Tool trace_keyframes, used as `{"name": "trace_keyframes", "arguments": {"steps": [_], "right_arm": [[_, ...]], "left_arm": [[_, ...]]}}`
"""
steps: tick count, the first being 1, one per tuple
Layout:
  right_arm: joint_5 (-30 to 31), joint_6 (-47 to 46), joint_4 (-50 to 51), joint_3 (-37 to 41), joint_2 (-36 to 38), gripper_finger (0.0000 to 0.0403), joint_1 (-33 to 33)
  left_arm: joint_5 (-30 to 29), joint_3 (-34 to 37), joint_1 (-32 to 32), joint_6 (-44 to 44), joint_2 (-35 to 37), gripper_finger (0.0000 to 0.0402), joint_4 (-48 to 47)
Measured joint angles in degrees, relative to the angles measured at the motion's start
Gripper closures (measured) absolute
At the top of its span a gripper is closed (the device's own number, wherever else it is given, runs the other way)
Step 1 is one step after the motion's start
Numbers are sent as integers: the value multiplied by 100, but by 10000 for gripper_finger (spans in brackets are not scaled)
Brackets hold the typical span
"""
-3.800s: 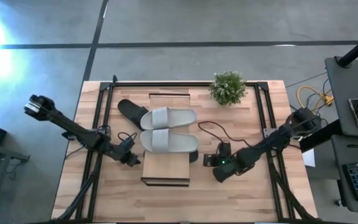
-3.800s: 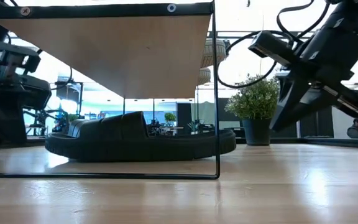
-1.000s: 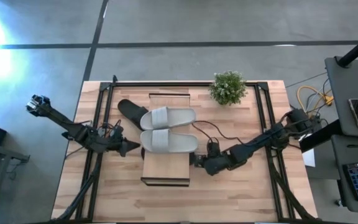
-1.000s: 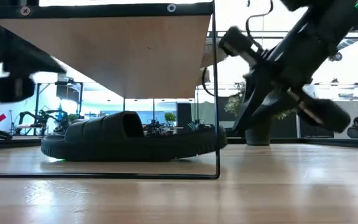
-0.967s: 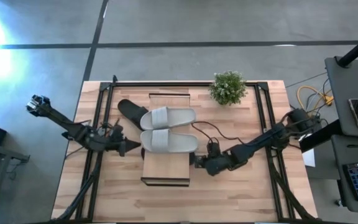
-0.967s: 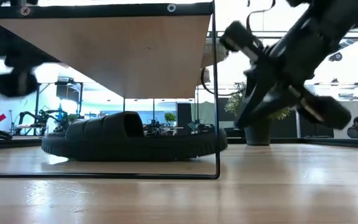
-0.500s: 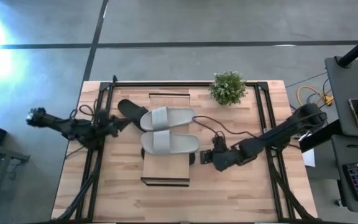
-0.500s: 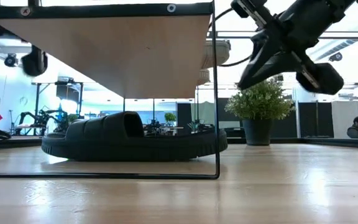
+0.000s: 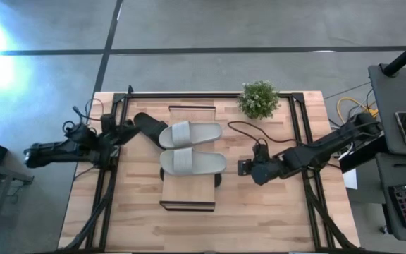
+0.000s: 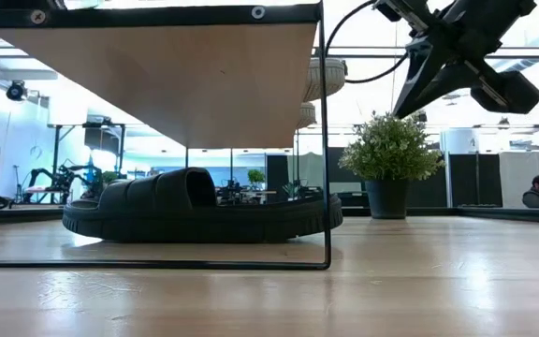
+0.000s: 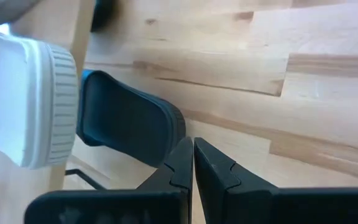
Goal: Pick and place slides into the shelf
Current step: Move the black slide under the shelf
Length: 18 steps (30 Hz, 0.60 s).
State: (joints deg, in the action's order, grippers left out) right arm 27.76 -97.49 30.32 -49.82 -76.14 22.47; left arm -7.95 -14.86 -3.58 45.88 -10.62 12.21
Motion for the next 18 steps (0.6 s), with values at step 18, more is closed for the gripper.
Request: {"name": "trace_keyframes", "arguments": {"steps": [18], "right_arm": [[34,0,79,13,-11,394,-1]], "left_arm": [[858,-2919,-2936,-1977,-2538,402,-5972]]}}
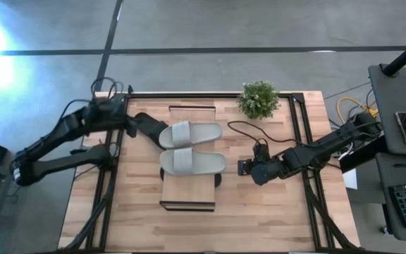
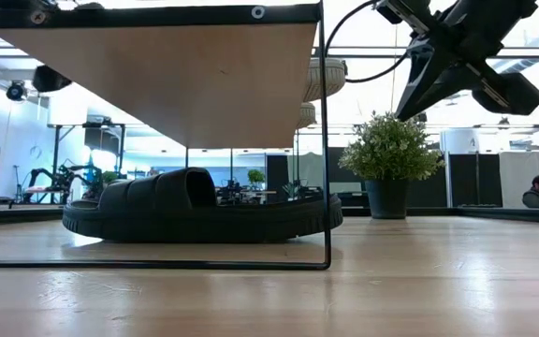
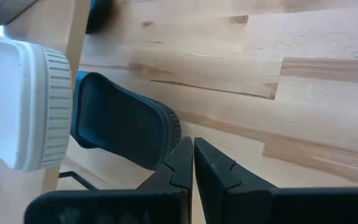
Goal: Pick and place slides into the shelf
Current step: Move the black slide under the shelf
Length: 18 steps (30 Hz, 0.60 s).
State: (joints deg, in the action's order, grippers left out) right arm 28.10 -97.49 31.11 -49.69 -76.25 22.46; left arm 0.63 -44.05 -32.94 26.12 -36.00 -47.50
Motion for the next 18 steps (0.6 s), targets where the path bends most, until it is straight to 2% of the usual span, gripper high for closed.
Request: {"name": "trace_keyframes", "arguments": {"steps": [9,15,18], "right_arm": [[-2,-20,-2,0,-11,394,55],[-2,-44,-4,0,-11,394,54],[0,-42,0,0,-13,394,55]], "left_arm": [[2334,-115,-1651,-1353,-1468,402,77],[2890,-112,-2629,-2000,-2109,402,-277],[3700,-101,-2947,-2450,-2352,402,-625]]}}
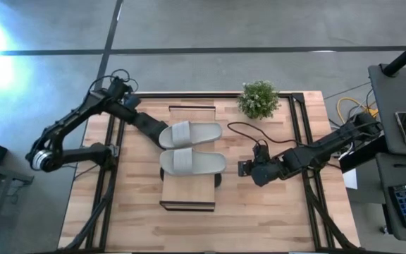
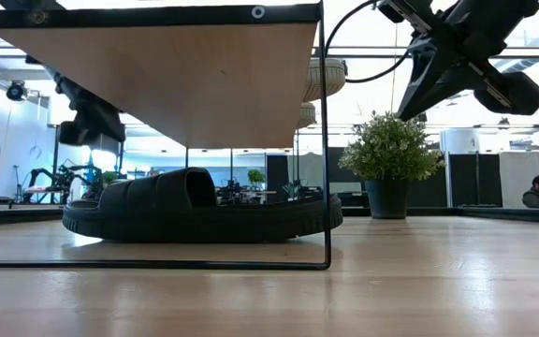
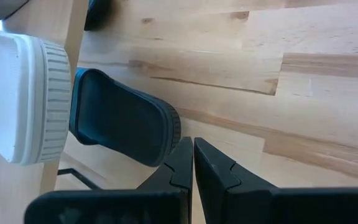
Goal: Pick and place slides into the shelf
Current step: Move the black slide under the shelf
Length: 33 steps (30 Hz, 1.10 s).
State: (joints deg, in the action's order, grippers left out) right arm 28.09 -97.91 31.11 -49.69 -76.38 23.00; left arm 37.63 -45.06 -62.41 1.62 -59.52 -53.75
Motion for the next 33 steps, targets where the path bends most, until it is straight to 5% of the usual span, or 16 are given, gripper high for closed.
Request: {"name": "trace_keyframes", "arguments": {"steps": [3,8,16,24,33], "right_arm": [[7,28,14,0,0,394,-1],[27,35,85,0,0,394,-4],[27,-160,270,0,0,394,-4],[46,-260,320,0,0,394,-4],[49,-262,340,0,0,394,-4]], "left_arm": [[463,22,-157,-493,-287,402,-339],[377,9,-250,-825,-695,400,-414],[-1300,-2,-251,-797,-938,312,-115],[-173,-7,-242,-499,-964,195,274],[-185,31,-247,-650,-1716,178,408]]}}
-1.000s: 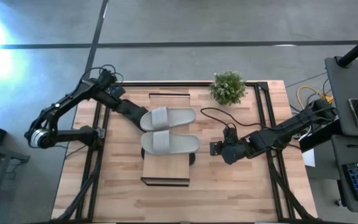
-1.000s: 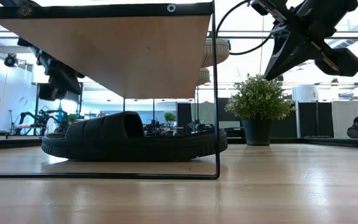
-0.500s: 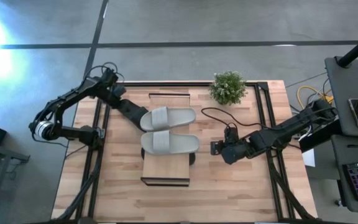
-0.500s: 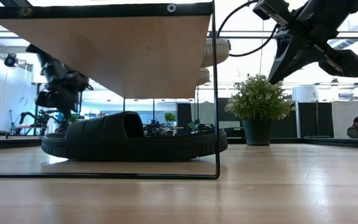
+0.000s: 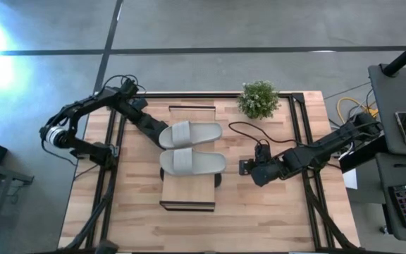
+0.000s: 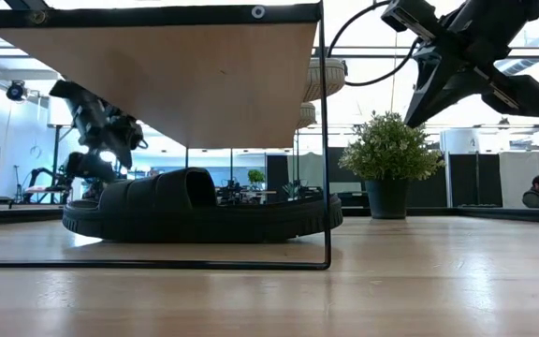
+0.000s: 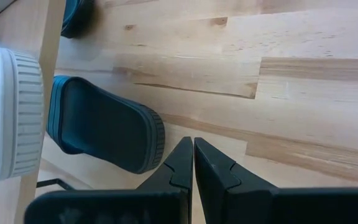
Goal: Pick and place slides into the shelf
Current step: Move the black slide under the shelf
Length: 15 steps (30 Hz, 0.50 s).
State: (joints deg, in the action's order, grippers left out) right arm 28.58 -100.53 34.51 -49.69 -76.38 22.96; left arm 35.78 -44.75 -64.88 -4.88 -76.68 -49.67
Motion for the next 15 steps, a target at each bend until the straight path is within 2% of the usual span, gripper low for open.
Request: {"name": "trace_keyframes", "arguments": {"steps": [8,12,15], "right_arm": [[0,4,2,0,0,394,0],[0,3,5,6,0,394,0],[0,2,16,18,0,394,0]], "left_arm": [[322,0,11,-40,-396,178,199],[818,0,17,-42,-587,178,272],[850,0,74,-48,-752,179,273]]}}
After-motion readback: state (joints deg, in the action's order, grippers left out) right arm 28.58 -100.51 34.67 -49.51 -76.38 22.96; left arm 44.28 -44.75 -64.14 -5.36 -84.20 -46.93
